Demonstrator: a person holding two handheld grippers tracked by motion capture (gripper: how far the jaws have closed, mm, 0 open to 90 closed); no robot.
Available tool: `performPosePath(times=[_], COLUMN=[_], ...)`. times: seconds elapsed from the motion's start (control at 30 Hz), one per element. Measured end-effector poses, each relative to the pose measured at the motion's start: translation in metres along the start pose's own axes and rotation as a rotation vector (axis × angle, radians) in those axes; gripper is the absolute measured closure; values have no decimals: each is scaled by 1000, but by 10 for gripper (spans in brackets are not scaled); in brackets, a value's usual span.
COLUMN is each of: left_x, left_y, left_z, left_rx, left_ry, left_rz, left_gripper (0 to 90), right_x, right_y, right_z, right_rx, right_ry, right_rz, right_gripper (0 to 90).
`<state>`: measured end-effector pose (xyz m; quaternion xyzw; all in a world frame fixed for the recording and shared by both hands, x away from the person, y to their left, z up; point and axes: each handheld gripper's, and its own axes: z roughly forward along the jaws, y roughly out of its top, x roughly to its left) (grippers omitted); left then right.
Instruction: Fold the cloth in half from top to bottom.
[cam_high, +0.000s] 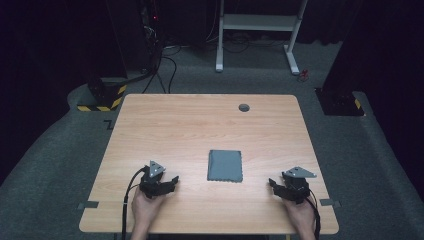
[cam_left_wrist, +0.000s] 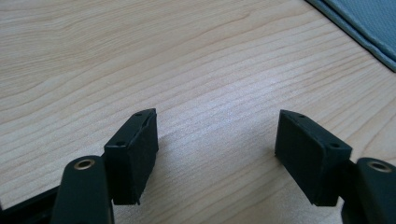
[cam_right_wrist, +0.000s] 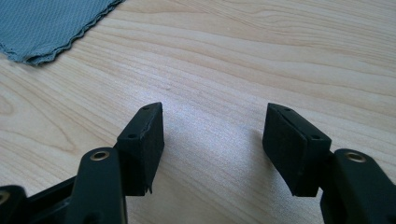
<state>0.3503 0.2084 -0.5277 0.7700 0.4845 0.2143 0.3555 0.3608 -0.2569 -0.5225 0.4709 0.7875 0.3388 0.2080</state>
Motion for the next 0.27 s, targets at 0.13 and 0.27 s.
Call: performPosePath(times=[0.13,0.27], left_x=[0,0], left_y=[0,0], left_z=[0,0], left_rx=[0,0], left_ry=[1,0], left_rz=[1,0], left_gripper=[304,304], right_x=[0,0], right_y=[0,0], right_z=[0,0], right_rx=[0,0], right_ry=[0,0], right_rz=[0,-1], right_gripper=[385,384])
